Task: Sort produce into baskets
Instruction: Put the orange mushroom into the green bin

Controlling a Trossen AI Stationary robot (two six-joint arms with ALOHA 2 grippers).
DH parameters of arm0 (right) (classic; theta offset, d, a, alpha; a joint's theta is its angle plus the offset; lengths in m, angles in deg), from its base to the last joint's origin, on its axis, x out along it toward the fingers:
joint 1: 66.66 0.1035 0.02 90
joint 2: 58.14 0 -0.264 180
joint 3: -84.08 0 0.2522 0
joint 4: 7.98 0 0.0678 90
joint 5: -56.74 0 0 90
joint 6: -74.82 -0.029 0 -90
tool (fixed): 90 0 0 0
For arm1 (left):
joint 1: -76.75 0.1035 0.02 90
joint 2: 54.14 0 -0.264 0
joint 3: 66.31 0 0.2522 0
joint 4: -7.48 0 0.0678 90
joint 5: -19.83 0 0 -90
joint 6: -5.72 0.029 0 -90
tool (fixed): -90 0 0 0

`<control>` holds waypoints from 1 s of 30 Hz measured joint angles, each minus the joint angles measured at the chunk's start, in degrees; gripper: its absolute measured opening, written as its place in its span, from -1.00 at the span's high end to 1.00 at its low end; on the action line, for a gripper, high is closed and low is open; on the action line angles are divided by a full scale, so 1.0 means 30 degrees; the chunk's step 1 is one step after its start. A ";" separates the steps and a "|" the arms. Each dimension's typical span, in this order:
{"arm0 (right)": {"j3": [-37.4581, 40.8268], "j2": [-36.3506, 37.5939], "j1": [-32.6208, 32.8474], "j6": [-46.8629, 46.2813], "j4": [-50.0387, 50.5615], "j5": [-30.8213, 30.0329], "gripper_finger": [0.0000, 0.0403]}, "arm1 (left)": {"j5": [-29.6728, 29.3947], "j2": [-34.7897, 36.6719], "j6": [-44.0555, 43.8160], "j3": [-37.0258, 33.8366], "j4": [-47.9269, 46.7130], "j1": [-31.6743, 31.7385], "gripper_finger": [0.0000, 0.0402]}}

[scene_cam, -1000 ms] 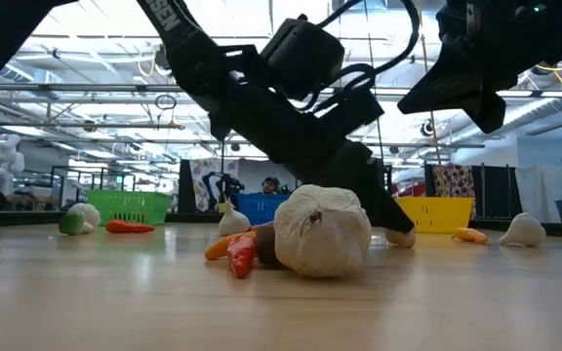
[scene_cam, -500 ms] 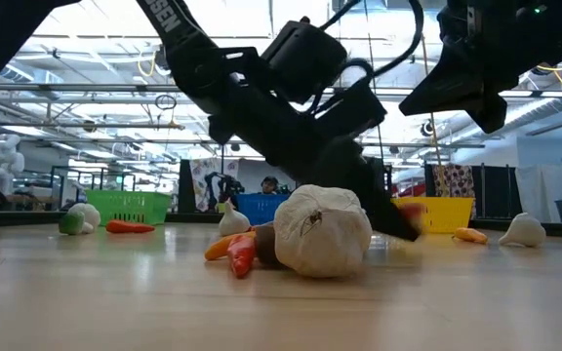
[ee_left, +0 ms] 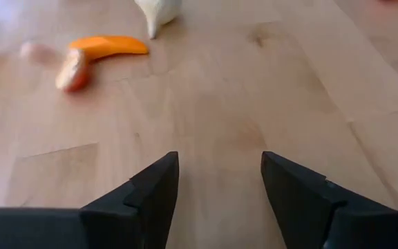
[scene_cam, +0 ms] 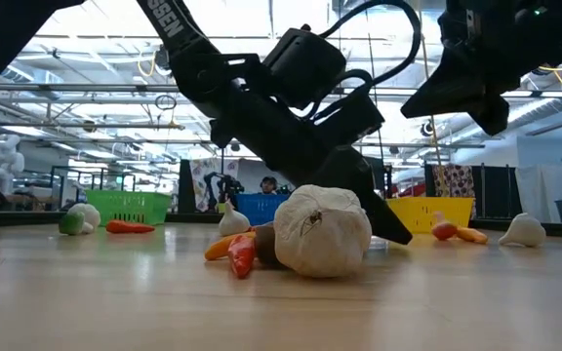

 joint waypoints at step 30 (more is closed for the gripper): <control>-0.2397 -0.1676 -0.5928 -0.2751 0.9324 0.4865 0.80 | -0.4018 1.8348 -0.1684 -0.4906 -1.8122 -0.0007 -0.06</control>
